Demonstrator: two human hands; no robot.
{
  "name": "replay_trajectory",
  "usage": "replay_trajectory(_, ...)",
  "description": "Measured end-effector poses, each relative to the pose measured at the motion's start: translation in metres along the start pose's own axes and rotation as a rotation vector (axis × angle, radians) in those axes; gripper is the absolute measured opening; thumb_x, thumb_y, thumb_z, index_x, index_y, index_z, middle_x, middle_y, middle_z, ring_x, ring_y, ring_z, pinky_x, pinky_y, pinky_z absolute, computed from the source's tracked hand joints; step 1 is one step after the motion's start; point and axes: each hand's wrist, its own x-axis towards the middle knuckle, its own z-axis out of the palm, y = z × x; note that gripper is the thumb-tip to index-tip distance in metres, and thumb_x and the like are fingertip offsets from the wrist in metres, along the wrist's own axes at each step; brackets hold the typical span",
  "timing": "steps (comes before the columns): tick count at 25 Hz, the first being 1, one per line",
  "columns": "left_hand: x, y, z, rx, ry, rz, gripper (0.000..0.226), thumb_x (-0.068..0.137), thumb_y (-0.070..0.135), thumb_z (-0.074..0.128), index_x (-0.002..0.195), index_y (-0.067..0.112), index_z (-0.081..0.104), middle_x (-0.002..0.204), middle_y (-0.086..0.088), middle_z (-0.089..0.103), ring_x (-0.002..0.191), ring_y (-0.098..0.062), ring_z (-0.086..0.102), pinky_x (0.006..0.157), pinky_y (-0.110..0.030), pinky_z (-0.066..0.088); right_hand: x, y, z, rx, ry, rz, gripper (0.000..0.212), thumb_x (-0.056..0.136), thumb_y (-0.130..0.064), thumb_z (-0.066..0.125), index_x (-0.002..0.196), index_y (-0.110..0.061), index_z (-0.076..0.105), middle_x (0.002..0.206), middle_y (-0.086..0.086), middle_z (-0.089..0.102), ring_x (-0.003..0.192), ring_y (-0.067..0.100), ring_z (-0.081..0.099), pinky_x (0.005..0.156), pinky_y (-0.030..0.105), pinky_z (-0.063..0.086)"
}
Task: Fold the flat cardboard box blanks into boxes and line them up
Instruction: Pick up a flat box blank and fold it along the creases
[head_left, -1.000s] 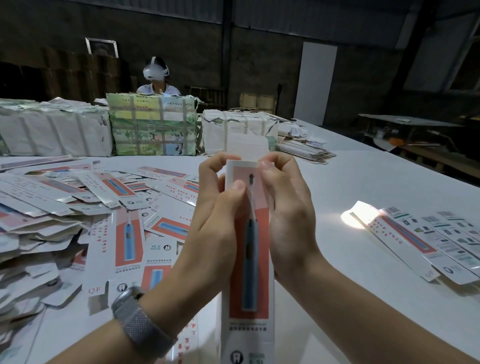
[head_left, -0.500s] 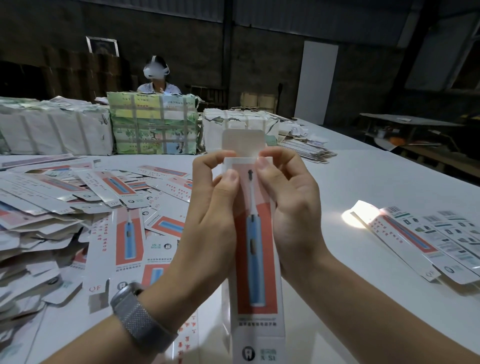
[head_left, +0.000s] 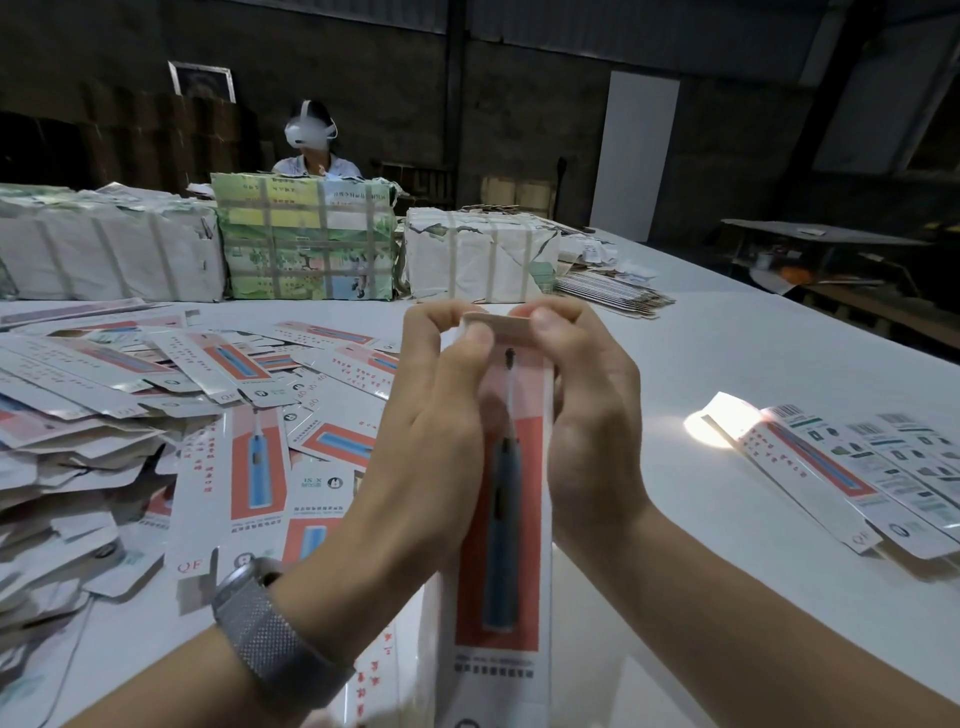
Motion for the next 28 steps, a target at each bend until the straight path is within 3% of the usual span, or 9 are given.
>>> replay_trajectory(3,0.001,0.005,0.001,0.060,0.036,-0.023,0.033,0.099,0.062,0.039,0.091,0.032,0.051,0.075,0.015,0.068,0.067,0.002,0.065,0.060,-0.015,0.051,-0.002,0.002,0.003,0.025,0.016,0.009,0.017,0.090,-0.022,0.053,0.083,-0.008,0.058,0.077,0.012,0.062,0.073,0.024,0.060,0.069,0.036,0.051)
replay_trajectory(7,0.003,0.004,0.001,0.084,0.115,-0.023,0.027,0.105,0.041,0.044,0.085,0.025,0.052,0.065,0.016,0.060,0.060,0.003,0.055,0.055,-0.015,0.044,-0.005,0.004,0.009,0.048,0.027,0.042,0.012,0.086,-0.019,0.055,0.076,-0.015,0.060,0.074,0.012,0.056,0.072,0.024,0.053,0.068,0.035,0.045)
replay_trajectory(11,0.005,0.005,0.001,0.087,0.138,0.030,0.024,0.107,0.029,0.044,0.085,0.023,0.053,0.059,0.015,0.055,0.053,0.006,0.049,0.049,-0.011,0.040,-0.008,0.001,0.010,0.059,0.018,0.111,0.009,0.085,-0.019,0.057,0.090,-0.020,0.065,0.082,0.017,0.059,0.076,0.027,0.056,0.070,0.037,0.047)
replay_trajectory(17,0.004,0.005,0.000,0.093,0.132,0.081,0.022,0.108,0.031,0.043,0.090,0.023,0.053,0.063,0.011,0.060,0.053,0.004,0.055,0.048,-0.013,0.044,-0.007,-0.005,0.011,0.033,0.022,0.129,0.018,0.097,-0.007,0.053,0.087,-0.014,0.066,0.080,0.013,0.065,0.074,0.024,0.062,0.068,0.034,0.053)
replay_trajectory(21,0.004,0.004,-0.002,0.091,0.099,0.079,0.020,0.108,0.032,0.041,0.095,0.026,0.054,0.067,0.006,0.059,0.058,-0.007,0.058,0.052,-0.027,0.050,-0.006,-0.013,0.012,0.103,0.019,0.192,0.021,0.096,-0.007,0.053,0.084,-0.014,0.069,0.074,0.006,0.068,0.067,0.017,0.064,0.060,0.025,0.055)
replay_trajectory(24,0.004,0.004,-0.003,-0.014,0.025,0.048,0.008,0.102,0.036,0.049,0.103,0.029,0.051,0.064,-0.002,0.063,0.054,-0.016,0.060,0.047,-0.033,0.049,-0.003,-0.018,0.012,0.131,0.019,0.206,0.021,0.097,-0.007,0.052,0.085,-0.010,0.069,0.073,0.011,0.067,0.068,0.022,0.064,0.060,0.028,0.056)
replay_trajectory(28,0.006,0.005,-0.007,0.009,-0.074,0.068,0.026,0.092,0.045,0.057,0.114,0.036,0.048,0.068,-0.014,0.066,0.056,-0.024,0.066,0.048,-0.034,0.054,0.000,-0.023,0.010,0.153,0.043,0.195,0.018,0.095,-0.003,0.051,0.087,-0.006,0.066,0.066,0.008,0.062,0.063,0.018,0.062,0.058,0.025,0.055)
